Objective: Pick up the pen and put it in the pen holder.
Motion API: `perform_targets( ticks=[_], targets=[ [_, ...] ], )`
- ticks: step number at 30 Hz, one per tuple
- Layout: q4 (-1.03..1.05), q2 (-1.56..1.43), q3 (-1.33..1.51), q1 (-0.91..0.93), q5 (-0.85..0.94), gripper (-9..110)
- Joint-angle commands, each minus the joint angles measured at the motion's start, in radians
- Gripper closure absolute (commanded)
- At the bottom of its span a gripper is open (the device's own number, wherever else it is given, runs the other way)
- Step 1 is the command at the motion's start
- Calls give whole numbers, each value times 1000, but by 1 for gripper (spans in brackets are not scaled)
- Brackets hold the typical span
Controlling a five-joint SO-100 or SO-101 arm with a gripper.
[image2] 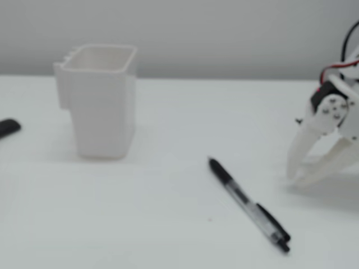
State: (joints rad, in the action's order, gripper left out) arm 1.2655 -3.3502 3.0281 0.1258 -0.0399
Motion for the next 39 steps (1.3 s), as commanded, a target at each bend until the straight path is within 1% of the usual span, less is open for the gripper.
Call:
perform_targets(
  ticks=[1, 39],
  targets=[
    [-8, -60, 6, 3, -3, 102],
    [-8, -60, 6, -12, -5, 102]
  ],
)
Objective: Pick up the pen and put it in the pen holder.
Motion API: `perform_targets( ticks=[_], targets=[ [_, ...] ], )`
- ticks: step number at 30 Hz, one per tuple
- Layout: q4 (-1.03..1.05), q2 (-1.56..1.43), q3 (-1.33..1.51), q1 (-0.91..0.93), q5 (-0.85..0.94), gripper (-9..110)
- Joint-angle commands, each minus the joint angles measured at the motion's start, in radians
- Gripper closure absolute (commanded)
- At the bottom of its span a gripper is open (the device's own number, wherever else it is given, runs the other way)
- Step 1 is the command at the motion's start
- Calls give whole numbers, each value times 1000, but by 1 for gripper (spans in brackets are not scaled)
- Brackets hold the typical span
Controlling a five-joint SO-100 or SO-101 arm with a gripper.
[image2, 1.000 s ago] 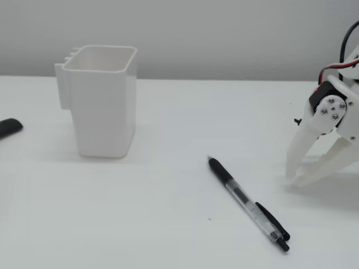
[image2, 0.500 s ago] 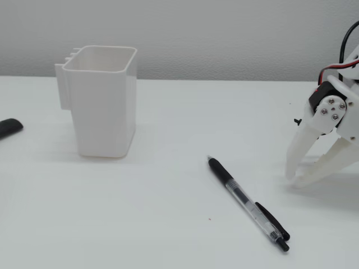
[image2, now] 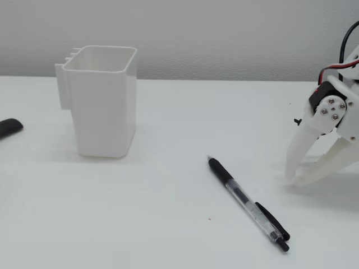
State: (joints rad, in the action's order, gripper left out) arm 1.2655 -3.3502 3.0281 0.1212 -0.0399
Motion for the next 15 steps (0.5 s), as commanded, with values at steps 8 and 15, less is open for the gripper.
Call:
perform_targets(
  ticks=[8, 15],
  targets=[
    [-138, -60, -2, -14, 2, 102],
    [-259, 23, -173, 3, 219, 102]
  ],
)
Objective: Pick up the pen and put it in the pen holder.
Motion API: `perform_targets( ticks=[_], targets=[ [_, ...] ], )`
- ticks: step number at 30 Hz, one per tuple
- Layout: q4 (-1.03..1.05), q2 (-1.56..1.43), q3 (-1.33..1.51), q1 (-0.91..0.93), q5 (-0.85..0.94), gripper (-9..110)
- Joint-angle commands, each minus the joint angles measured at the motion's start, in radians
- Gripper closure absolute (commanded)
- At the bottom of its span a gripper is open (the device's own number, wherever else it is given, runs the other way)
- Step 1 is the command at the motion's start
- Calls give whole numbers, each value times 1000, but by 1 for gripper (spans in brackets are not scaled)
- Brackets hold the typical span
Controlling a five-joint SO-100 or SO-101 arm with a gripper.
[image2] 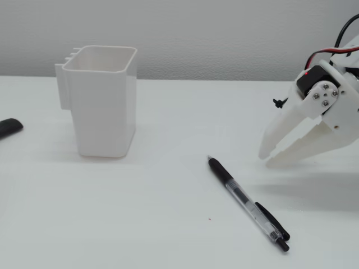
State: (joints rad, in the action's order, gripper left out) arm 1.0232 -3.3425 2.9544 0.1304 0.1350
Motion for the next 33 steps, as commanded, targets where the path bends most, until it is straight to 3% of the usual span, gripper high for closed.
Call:
perform_targets(
  ticks=[1, 12, 19, 26, 33],
  targets=[
    [-2, 67, -137, -28, 48, 102],
    [212, 1088, -842, -258, 78, 81],
    [170, 1606, -1039, -262, 89, 80],
    [28, 1752, -1037, -181, 91, 80],
    [21, 1761, -1039, -164, 135, 80]
  ],
)
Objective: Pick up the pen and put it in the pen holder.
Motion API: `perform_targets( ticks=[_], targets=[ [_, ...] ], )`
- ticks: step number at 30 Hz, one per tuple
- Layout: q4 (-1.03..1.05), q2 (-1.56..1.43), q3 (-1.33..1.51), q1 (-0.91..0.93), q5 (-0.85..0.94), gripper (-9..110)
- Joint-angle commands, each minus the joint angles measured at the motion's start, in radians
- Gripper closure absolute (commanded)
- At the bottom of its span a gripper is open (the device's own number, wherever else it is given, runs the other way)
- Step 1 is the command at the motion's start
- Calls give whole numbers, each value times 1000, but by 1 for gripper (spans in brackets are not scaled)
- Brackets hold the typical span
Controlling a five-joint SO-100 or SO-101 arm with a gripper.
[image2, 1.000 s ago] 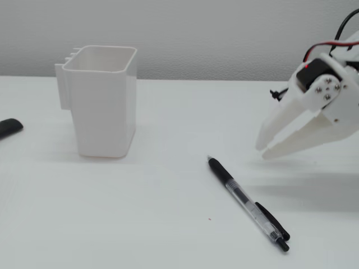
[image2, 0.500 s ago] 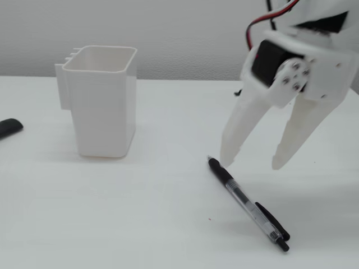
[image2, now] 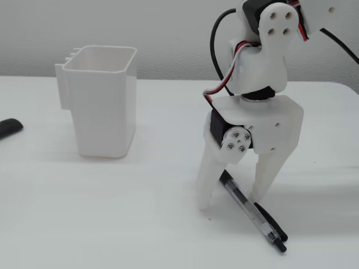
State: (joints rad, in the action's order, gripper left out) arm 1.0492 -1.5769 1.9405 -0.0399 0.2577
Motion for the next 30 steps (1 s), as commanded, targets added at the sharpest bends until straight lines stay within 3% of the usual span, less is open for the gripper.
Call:
perform_targets(
  ticks=[1, 9, 18, 26, 30],
  targets=[
    [-5, -5, -25, 6, 12, 81],
    [-2, -3, -25, -3, 11, 103],
    [121, -87, -77, -12, -9, 102],
    [152, -497, -285, -8, -345, 102],
    [155, -650, -371, -8, -373, 102]
  ],
)
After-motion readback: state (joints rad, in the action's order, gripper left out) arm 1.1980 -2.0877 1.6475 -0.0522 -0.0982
